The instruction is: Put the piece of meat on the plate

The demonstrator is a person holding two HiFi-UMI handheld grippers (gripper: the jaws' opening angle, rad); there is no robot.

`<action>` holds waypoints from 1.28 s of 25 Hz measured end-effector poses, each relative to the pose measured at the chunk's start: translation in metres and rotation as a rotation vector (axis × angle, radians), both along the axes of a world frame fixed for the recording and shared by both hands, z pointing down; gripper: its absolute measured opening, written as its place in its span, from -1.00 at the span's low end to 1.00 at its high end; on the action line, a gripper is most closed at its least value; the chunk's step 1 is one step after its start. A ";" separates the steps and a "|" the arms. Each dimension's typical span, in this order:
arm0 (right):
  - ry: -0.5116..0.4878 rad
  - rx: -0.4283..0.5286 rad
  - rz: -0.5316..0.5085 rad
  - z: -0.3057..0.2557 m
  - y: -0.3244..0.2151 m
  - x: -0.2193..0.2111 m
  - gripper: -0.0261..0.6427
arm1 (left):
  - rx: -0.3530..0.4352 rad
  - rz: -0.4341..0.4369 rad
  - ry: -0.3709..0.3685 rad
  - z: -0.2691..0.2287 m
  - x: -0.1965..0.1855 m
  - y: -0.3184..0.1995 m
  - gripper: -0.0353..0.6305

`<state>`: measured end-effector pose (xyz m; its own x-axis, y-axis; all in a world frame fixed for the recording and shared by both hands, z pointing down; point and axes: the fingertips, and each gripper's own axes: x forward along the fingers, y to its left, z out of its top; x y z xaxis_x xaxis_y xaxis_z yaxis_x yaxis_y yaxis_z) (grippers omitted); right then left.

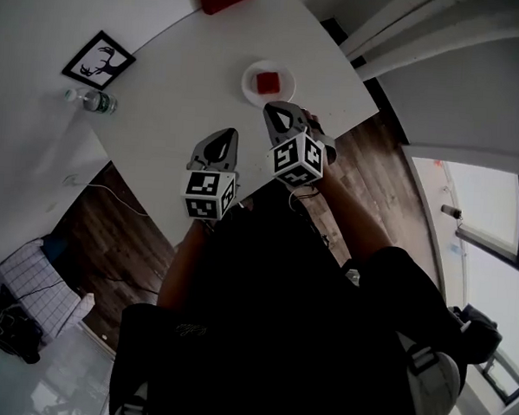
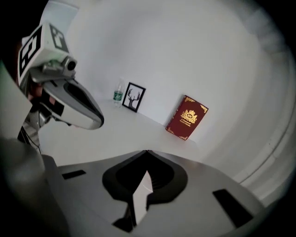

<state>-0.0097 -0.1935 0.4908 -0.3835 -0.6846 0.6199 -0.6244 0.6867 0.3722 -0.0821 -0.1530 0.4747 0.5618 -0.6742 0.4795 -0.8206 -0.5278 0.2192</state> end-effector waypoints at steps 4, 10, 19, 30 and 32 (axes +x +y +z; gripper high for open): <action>-0.098 0.062 0.066 -0.035 0.027 0.002 -0.86 | 0.032 0.025 0.023 -0.011 -0.001 0.023 -0.88; -0.332 0.146 0.260 -0.076 0.064 -0.003 -0.86 | 0.092 0.007 0.067 -0.033 -0.020 0.049 -0.88; -0.428 0.191 0.352 -0.115 0.121 -0.002 -0.86 | 0.201 0.043 0.105 -0.075 0.002 0.073 -0.88; -0.438 0.252 0.302 -0.147 0.132 0.046 -0.86 | 0.257 0.076 0.090 -0.102 0.064 0.083 -0.88; -0.431 0.255 0.302 -0.147 0.136 0.059 -0.86 | 0.263 0.082 0.086 -0.106 0.074 0.085 -0.88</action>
<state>0.0494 -0.0577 0.3434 -0.3290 -0.9098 0.2530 -0.9103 0.3768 0.1715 -0.0084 -0.0678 0.3690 0.6505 -0.7196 0.2429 -0.7571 -0.6396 0.1327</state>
